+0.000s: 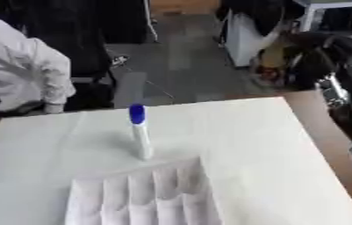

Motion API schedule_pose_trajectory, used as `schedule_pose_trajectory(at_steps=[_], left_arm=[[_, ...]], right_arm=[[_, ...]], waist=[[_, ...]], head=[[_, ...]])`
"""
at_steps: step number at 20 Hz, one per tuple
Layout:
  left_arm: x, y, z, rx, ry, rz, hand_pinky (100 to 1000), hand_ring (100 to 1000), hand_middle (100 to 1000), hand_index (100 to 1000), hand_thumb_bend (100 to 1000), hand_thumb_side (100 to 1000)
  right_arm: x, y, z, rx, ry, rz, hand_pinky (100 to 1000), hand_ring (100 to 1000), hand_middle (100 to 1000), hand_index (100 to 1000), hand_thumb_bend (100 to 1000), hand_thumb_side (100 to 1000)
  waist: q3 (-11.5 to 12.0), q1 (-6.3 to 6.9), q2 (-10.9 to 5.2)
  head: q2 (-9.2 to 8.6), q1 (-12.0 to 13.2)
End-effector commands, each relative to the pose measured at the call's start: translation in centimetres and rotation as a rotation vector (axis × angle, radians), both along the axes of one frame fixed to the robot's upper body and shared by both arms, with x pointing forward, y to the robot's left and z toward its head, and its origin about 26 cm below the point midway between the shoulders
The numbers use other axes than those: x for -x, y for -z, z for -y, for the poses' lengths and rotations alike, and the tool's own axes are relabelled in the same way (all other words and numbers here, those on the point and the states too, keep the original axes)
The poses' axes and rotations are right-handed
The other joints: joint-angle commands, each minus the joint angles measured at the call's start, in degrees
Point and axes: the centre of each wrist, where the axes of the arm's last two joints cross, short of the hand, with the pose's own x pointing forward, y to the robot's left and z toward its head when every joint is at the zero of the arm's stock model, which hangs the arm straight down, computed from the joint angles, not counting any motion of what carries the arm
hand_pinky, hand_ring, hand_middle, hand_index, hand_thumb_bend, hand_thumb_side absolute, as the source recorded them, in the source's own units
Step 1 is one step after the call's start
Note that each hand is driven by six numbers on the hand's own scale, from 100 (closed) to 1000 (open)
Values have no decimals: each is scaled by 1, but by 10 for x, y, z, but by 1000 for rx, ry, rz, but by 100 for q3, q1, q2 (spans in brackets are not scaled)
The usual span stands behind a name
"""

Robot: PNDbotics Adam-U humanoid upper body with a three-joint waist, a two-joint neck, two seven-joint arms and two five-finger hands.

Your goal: Pick up objects on the table and place them in the box.

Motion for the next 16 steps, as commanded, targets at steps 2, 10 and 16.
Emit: schedule_pose_trajectory(at_steps=[2, 10, 16], left_arm=[[2, -8, -2, -19, -1, 32, 566, 546, 703, 861, 600, 980], [1, -12, 0, -16, 9, 46, 564, 542, 701, 861, 600, 981], [0, -17, 4, -15, 23, 65, 562, 539, 700, 861, 600, 982]], right_arm=[[-18, -9, 18, 133, 8, -33, 716, 892, 700, 891, 470, 877], [-56, -8, 43, 332, 29, -106, 813, 931, 754, 952, 569, 852], [-70, -5, 56, 365, 57, -140, 849, 950, 768, 993, 608, 809]], waist=[[22, -4, -43], [128, -7, 115], [286, -49, 285]], head=[[14, -128], [-93, -237], [-257, -294]])
